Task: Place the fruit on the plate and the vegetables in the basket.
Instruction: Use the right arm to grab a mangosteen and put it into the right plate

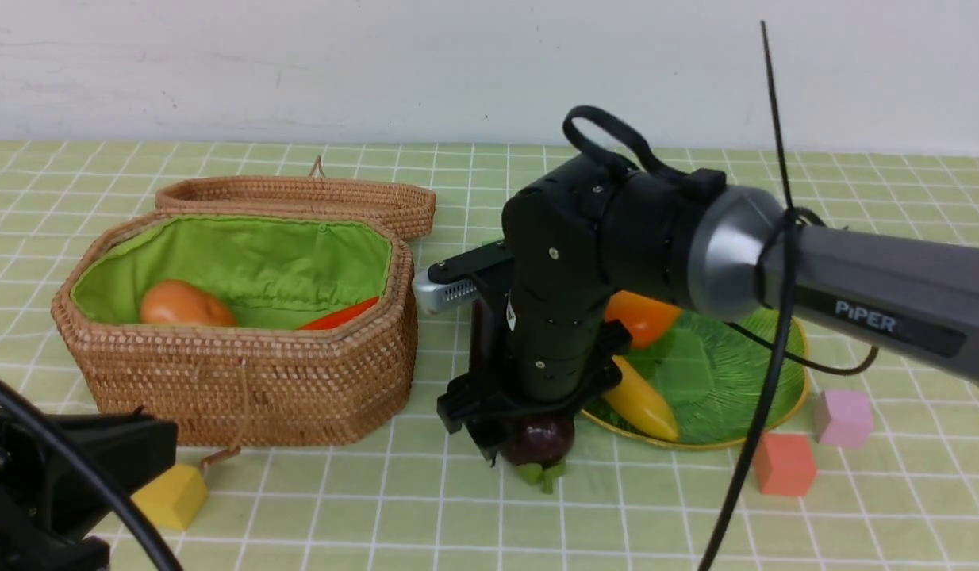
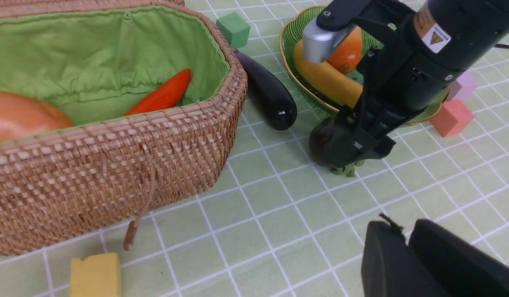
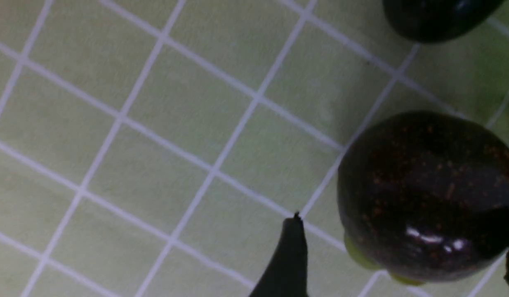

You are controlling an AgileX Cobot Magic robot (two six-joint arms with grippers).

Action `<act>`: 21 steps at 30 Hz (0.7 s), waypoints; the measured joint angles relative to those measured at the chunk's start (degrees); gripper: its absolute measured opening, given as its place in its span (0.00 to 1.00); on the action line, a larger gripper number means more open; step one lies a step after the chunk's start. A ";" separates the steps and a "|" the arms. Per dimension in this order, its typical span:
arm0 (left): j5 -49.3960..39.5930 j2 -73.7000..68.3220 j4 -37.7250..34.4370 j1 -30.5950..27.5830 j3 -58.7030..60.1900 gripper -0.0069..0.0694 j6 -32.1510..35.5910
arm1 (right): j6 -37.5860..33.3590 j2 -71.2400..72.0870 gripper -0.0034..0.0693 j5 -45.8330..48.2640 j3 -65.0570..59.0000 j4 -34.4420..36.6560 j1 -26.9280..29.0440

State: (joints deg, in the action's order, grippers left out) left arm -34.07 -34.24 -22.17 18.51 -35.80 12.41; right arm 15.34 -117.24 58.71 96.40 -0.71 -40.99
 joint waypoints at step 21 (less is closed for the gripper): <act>-0.19 0.00 -0.23 0.00 0.00 0.19 0.00 | 0.00 -3.54 0.90 -0.21 0.34 0.71 0.00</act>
State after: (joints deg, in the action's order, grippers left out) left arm -34.26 -34.24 -22.40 18.51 -35.80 12.41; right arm 15.34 -120.78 58.50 96.73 0.00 -40.99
